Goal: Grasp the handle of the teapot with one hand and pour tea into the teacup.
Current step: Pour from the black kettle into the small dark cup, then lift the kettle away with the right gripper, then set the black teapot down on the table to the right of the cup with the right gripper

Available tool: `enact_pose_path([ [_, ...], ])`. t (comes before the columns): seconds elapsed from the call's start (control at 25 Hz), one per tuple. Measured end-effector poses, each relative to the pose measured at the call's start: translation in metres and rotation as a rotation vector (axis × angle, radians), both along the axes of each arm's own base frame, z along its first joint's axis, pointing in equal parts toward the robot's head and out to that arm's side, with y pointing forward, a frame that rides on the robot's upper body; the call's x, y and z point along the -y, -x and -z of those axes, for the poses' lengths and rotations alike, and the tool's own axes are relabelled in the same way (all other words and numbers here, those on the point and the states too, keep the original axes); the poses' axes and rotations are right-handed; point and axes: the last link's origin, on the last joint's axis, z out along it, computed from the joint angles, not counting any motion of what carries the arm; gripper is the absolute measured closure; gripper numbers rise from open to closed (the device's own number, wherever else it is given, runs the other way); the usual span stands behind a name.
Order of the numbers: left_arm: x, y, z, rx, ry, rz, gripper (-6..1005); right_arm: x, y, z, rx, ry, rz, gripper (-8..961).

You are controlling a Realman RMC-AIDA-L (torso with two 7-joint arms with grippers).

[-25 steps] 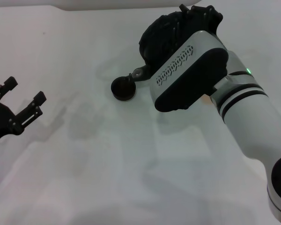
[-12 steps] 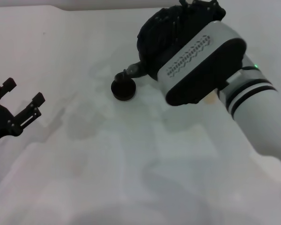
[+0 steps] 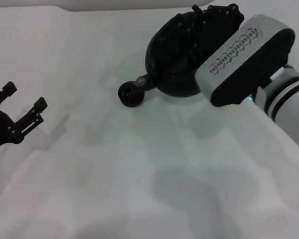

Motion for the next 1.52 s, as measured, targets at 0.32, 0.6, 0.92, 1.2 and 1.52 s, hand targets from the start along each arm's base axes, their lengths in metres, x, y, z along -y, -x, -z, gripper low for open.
enact_pose_path([
  [0.32,-0.003,-0.001,0.001,-0.001,0.002,0.004,156,-0.009,-0.016,-0.021,-0.085,0.09,-0.011,847],
  [0.6,-0.004,-0.003,0.002,-0.001,0.004,0.007,156,-0.02,-0.03,-0.035,-0.142,0.116,-0.001,841],
  [0.92,-0.004,-0.004,0.002,0.006,0.003,0.011,157,-0.031,-0.056,-0.051,-0.313,0.164,0.001,834],
  [1.2,-0.005,-0.004,0.001,0.01,-0.001,0.009,156,-0.029,-0.079,-0.054,-0.304,0.152,0.017,828],
  [1.52,-0.007,-0.005,0.001,0.014,-0.004,0.014,156,-0.025,-0.101,-0.061,-0.332,0.135,0.056,821],
])
